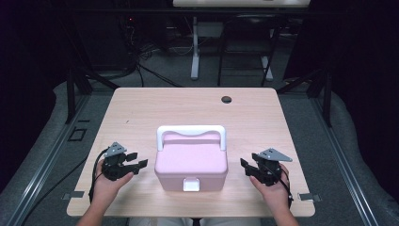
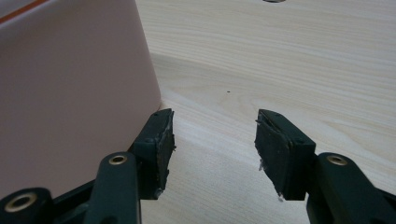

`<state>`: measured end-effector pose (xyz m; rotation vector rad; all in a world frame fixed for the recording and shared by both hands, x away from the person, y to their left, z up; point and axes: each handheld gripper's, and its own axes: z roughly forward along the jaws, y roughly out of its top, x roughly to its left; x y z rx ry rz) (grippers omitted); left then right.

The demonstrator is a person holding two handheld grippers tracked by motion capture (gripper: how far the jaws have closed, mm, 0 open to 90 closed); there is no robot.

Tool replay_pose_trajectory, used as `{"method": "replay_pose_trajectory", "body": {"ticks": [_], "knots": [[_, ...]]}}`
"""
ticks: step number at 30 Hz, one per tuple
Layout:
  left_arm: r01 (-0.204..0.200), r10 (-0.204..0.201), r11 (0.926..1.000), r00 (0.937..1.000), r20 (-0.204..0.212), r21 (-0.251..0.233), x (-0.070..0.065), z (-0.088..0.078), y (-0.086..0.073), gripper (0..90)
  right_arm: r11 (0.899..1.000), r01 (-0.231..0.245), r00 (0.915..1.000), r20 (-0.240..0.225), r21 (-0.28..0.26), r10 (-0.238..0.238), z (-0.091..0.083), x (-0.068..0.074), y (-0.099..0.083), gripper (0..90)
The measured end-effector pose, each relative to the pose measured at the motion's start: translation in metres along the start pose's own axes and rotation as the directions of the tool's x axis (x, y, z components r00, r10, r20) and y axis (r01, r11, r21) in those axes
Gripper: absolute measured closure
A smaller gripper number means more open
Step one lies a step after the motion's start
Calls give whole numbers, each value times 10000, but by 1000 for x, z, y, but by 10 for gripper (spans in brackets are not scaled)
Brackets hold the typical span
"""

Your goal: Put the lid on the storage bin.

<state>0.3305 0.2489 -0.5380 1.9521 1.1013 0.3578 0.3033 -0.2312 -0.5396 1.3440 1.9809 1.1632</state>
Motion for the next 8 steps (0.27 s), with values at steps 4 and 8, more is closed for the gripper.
{"method": "replay_pose_trajectory", "body": {"ticks": [4, 8], "knots": [[-29, 28, 9999, 10000, 48, 102, 0, 1, 0, 417, 10000, -54, 10000, 5, 36, 54, 2, -1, -1, 464], [91, -91, 10000, 9999, 114, -30, 2, 0, 0, 417, 9999, -141, 9999, 47, 38, 141, 2, -3, -2, 456]]}}
